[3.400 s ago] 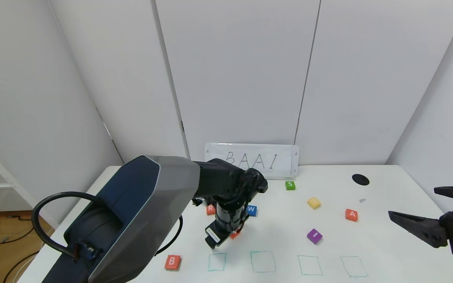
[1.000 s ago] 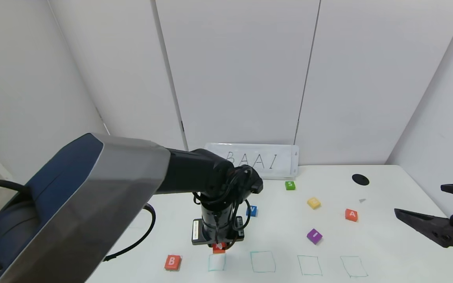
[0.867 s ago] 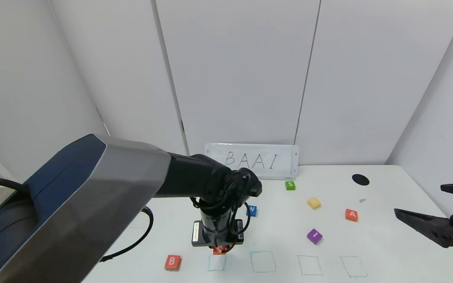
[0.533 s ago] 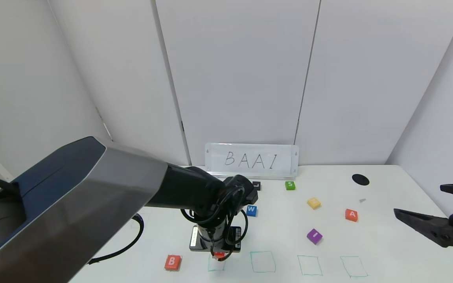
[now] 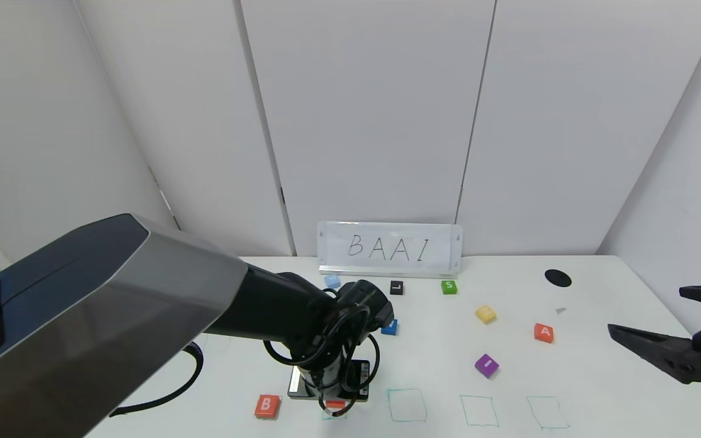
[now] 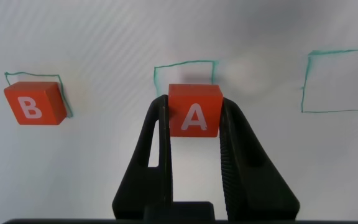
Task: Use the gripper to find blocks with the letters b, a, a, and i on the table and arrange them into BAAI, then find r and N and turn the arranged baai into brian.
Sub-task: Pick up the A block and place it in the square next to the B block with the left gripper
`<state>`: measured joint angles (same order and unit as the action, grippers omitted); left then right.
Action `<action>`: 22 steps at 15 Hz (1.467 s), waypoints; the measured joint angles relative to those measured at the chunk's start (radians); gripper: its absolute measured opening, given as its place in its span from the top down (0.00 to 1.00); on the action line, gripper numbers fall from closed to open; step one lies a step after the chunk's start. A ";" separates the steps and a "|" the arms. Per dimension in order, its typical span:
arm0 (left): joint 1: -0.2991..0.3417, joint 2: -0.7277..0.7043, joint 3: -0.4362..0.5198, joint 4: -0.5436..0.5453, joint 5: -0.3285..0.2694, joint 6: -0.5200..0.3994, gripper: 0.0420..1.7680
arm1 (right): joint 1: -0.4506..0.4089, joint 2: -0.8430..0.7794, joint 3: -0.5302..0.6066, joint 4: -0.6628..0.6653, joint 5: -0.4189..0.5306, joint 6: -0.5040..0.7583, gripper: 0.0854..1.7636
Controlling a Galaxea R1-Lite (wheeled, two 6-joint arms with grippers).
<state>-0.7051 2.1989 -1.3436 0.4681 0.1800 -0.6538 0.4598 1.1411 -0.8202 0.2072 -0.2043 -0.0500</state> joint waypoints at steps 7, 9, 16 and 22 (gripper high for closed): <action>-0.006 -0.028 0.026 -0.016 -0.017 0.000 0.74 | 0.001 -0.001 0.001 0.001 0.000 -0.002 0.03; -0.006 -0.037 0.035 -0.017 -0.036 -0.001 0.74 | 0.001 -0.002 0.001 0.001 0.000 -0.002 0.03; -0.006 -0.033 0.053 -0.023 -0.035 -0.002 0.74 | 0.007 -0.001 0.005 0.001 -0.001 -0.004 0.03; -0.005 -0.024 0.106 -0.141 -0.028 -0.004 0.74 | 0.016 -0.003 0.007 0.001 -0.001 -0.003 0.03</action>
<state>-0.7100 2.1753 -1.2377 0.3272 0.1519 -0.6577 0.4753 1.1385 -0.8130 0.2083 -0.2057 -0.0534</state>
